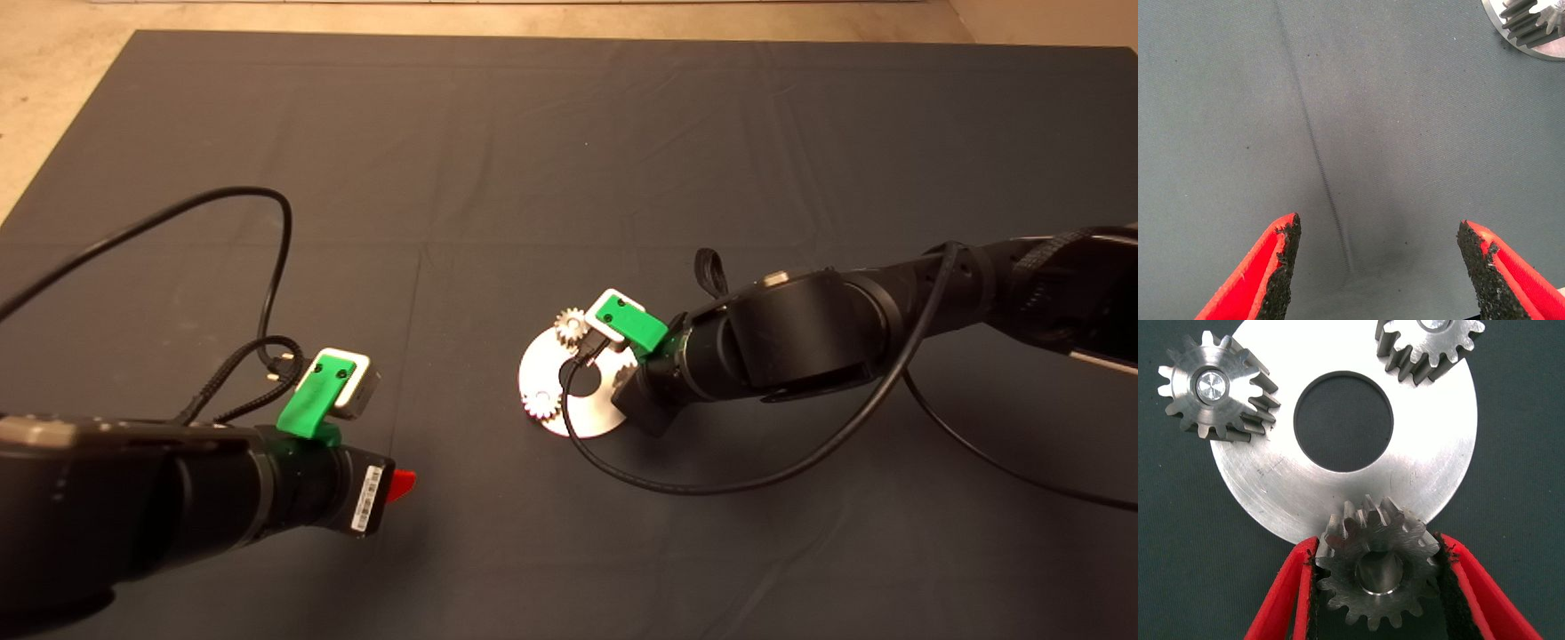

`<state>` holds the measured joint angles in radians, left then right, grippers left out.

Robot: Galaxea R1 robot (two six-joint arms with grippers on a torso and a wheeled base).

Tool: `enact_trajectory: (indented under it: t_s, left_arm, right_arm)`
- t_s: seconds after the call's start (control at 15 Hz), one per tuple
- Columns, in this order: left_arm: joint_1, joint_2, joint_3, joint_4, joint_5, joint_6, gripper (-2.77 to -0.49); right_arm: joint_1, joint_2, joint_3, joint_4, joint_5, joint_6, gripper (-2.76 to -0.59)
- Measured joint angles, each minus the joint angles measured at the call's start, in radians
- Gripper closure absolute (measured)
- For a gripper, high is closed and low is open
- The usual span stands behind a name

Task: Install three planetary gears onto the carrier pins

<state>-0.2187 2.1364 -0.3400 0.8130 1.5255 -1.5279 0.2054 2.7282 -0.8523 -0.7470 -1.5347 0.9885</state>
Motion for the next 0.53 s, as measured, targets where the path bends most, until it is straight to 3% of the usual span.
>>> enact_trajectory:
  t_s: [0.53]
  left_arm:
    - [0.0, -0.001, 0.0, 0.0, 0.0, 0.0, -1.64]
  right_arm:
    - [-0.009, 0.011, -0.015, -0.005, 0.0, 0.0, -0.97]
